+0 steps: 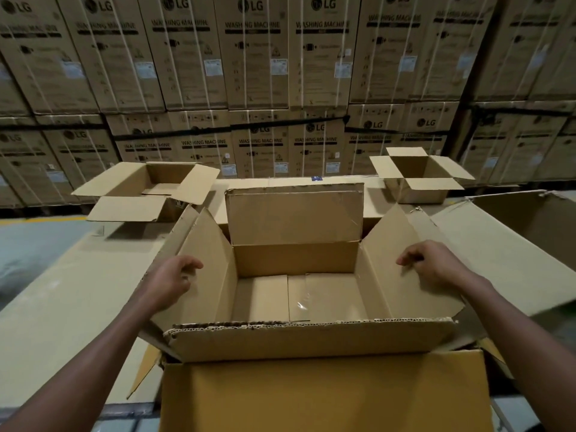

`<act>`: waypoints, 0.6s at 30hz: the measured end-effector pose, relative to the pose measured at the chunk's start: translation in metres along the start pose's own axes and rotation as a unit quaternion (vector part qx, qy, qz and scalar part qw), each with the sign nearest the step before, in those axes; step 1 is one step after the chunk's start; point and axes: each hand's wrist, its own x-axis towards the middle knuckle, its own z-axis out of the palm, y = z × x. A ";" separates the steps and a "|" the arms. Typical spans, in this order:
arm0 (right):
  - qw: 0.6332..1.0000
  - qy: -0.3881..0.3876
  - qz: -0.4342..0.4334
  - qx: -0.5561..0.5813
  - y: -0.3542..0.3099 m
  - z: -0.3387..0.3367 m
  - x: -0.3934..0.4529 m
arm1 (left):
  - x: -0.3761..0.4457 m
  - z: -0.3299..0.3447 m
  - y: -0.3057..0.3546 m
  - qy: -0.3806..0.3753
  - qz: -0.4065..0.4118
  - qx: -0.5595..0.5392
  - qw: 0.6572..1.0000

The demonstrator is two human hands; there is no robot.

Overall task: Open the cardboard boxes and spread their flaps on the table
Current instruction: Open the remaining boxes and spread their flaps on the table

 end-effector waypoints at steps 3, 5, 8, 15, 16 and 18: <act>1.000 0.007 0.008 -0.003 0.007 0.004 0.002 | 0.003 0.003 -0.003 -0.005 -0.014 0.004 1.000; 1.000 0.009 0.014 -0.007 0.012 0.005 0.004 | 0.003 0.004 -0.003 -0.015 -0.020 0.015 1.000; 1.000 0.008 0.020 -0.018 0.018 0.006 0.003 | 0.002 0.003 -0.007 -0.029 -0.019 0.026 0.999; 0.985 -0.053 0.066 -0.151 0.037 0.004 0.011 | -0.001 -0.004 -0.005 0.014 0.040 0.233 0.972; 0.980 -0.066 0.085 -0.170 0.045 0.006 0.016 | -0.002 -0.005 -0.004 0.012 0.028 0.244 0.969; 0.969 -0.098 0.127 -0.188 0.060 0.010 0.021 | -0.003 -0.008 -0.004 0.015 0.010 0.250 0.968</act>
